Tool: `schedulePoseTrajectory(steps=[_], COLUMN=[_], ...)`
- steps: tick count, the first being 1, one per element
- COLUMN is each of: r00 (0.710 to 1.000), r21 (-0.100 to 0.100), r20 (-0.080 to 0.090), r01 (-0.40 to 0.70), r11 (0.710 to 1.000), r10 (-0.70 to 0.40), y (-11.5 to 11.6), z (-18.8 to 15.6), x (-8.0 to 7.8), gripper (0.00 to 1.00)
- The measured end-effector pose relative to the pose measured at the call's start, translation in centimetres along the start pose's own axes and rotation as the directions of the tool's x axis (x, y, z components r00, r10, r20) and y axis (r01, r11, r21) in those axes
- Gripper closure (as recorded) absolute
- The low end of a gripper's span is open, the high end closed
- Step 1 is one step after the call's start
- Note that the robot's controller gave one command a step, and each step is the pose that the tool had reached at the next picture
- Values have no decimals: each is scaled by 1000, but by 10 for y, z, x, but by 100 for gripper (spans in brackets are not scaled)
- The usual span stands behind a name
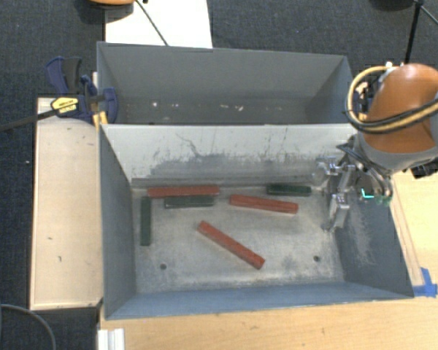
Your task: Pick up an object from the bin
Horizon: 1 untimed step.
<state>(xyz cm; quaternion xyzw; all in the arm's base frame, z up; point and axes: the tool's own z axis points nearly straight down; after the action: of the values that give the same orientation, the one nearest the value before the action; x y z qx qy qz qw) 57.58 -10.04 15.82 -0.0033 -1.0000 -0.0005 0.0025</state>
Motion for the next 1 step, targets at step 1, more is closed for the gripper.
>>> schedulePoseTrajectory(steps=[1], r00=[1000], r21=[1], r20=[8], r01=[2], r11=[1000], r10=[-2], y=[0], z=[-4], x=[-2], gripper=[0])
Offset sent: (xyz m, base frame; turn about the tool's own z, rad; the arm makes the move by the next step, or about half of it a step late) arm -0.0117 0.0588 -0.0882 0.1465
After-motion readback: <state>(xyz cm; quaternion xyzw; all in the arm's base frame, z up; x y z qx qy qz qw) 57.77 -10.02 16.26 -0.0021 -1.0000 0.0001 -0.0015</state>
